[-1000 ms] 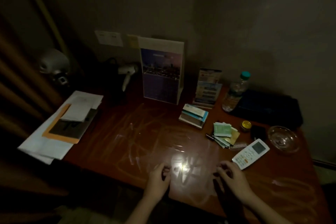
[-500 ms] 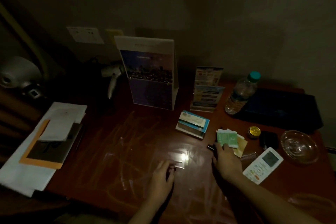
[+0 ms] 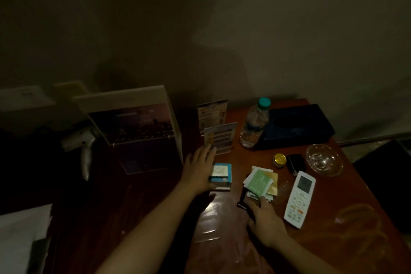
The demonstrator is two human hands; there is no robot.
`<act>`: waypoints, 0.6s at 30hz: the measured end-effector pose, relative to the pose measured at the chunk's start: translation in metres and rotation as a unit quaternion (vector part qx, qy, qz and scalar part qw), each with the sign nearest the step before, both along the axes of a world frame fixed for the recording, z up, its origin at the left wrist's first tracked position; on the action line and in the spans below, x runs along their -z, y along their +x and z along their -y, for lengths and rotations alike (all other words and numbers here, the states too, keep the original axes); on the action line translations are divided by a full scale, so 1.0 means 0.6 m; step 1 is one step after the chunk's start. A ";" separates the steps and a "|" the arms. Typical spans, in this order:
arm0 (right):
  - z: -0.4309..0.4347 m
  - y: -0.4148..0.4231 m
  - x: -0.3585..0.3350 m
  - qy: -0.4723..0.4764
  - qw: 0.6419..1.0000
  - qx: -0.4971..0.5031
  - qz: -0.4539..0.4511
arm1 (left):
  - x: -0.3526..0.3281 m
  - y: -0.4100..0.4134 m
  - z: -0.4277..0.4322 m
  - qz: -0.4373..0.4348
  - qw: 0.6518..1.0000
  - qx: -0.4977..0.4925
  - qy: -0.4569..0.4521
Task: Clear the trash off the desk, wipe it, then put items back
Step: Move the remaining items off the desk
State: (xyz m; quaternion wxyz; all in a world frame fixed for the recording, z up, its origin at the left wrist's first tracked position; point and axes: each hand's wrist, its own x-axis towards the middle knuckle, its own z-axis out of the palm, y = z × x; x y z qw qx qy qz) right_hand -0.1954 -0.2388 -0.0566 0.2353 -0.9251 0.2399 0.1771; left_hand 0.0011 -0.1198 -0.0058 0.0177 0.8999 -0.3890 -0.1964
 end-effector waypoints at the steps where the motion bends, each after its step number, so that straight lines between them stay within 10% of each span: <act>1: -0.001 0.002 -0.001 0.010 1.000 0.018 0.016 | 0.004 0.013 0.008 -0.015 0.999 0.013 0.031; 8: 0.053 0.045 -0.023 0.015 0.960 0.201 0.193 | 0.053 0.024 0.026 -0.068 0.996 0.034 0.047; 18: 0.145 0.113 -0.005 -0.054 0.996 0.034 -0.060 | 0.034 0.072 0.052 -0.235 0.958 0.045 0.157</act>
